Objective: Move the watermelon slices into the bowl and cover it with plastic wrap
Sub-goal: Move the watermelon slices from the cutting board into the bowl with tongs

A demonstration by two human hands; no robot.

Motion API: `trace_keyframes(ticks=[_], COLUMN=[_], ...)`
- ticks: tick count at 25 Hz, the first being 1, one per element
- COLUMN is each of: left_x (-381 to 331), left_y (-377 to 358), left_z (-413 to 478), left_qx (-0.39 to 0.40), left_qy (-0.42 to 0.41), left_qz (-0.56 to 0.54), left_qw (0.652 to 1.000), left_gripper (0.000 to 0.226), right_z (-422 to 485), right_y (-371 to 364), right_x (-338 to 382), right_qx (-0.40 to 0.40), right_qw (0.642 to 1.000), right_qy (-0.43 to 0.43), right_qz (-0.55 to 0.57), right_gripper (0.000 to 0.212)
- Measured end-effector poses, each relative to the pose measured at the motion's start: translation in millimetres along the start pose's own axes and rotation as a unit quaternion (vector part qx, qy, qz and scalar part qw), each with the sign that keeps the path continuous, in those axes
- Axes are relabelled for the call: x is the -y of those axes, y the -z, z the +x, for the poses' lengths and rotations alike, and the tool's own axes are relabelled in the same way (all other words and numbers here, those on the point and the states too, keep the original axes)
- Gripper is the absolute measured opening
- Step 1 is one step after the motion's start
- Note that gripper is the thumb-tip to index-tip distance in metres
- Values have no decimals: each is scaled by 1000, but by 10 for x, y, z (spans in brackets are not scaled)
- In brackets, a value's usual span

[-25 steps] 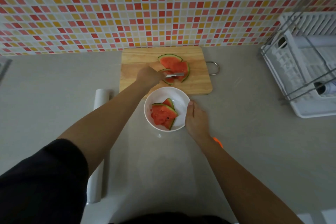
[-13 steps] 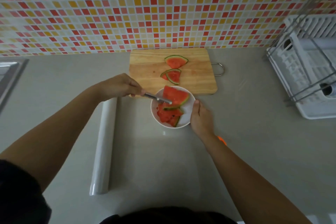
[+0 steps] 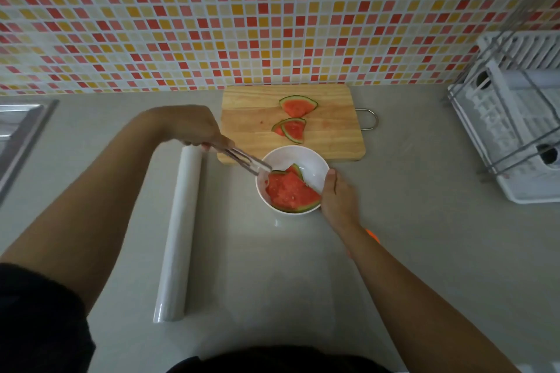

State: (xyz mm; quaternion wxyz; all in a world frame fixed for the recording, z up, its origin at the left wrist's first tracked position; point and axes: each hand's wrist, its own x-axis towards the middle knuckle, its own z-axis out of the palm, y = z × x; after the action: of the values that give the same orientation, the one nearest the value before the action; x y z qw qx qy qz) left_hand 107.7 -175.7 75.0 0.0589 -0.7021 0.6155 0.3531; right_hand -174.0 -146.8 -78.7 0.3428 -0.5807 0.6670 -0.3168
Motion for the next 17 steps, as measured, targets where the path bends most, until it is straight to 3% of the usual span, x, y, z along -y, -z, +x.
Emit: trace_keyframes(ticks=[4, 8, 13, 15, 17], left_x=[43, -99, -115, -54, 11], left_y=[-208, -592, -653, -585, -498], left_z=[311, 678, 811, 718, 548], left_qx=[-108, -105, -110, -116, -70], left_qy=[47, 93, 88, 52, -10], left_qz=[-196, -323, -373, -383, -377], left_qw=[974, 936, 917, 915, 924], left_gripper=[31, 30, 22, 18, 20], right_z=[-6, 8, 16, 9, -2], right_y=[-3, -6, -17, -16, -18], right_x=[-8, -19, -36, -38, -32], right_qx=[-10, -11, -10, -11, -15], right_qw=[1000, 1000, 1000, 1000, 1000], right_qy=[4, 3, 3, 0, 0], right_qz=[-7, -12, -10, -5, -3], right_gripper=[41, 40, 39, 39, 39])
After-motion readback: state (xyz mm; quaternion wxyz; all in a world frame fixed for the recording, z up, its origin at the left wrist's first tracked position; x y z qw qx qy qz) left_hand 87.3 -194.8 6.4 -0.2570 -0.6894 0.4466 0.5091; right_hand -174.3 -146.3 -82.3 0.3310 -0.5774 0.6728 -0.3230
